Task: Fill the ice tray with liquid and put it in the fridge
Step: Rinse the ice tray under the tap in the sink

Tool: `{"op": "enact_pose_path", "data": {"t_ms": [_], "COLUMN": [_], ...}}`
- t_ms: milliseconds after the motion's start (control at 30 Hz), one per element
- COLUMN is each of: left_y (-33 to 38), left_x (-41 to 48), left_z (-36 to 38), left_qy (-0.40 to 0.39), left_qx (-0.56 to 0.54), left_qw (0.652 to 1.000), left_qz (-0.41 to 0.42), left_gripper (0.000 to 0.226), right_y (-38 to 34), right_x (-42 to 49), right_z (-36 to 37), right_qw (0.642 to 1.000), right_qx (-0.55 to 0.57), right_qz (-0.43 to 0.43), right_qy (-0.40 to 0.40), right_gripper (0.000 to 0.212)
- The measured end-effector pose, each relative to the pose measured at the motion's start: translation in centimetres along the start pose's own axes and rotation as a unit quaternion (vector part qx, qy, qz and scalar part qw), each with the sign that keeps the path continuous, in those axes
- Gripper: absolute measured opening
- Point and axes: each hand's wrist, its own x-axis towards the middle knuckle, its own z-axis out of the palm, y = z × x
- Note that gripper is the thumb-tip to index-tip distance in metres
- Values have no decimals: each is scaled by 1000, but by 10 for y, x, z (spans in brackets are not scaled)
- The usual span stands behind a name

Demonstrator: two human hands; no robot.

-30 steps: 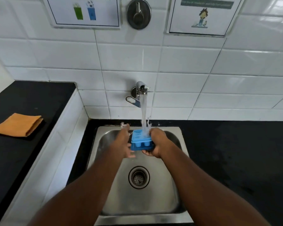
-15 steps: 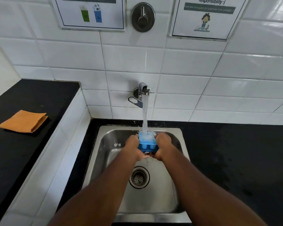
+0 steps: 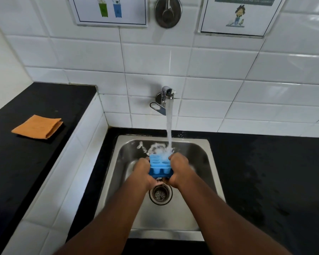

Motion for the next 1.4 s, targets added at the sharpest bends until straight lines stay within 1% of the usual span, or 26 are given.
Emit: {"op": "enact_pose_path", "data": {"t_ms": [100,200,333,533,600,700,833,967,1100,1200,1400], "left_y": [13,19,10,-7,-3,9,22,28,24,18,0], "left_x": [-3,-5,0,10,11,16,25,29,25,21,12], "left_z": [7,26,45,51,53,56,54,45,34,29,32], "left_qy": [-15,-17,-19,-32,-28,-27,-10,6,19,38,50], "left_qx": [6,41,67,41,31,33,32,27,13,0,-28], "left_qw": [1000,999,997,998,998,997,997,997,996,996,996], "left_qz": [9,24,29,27,42,61,75,74,81,76,64], "left_gripper": [38,38,39,39,36,32,26,33,30,33,35], "right_y": [-8,-23,-35,-30,-32,-38,-45,-43,-33,-26,-21], "right_x": [5,10,18,31,35,39,46,50,48,42,30], "right_z": [9,6,-11,-28,-25,-14,3,12,13,7,-12], "right_qw": [1000,999,998,996,996,995,995,997,999,1000,1000], "right_qx": [3,12,28,32,24,13,5,-7,-14,-13,10], "right_qz": [-19,-32,-33,-53,-65,-76,-88,-73,-46,-25,-2], "right_qy": [3,29,52,57,59,63,47,33,17,12,6], "right_gripper": [25,19,13,19,20,26,28,25,27,28,26]}}
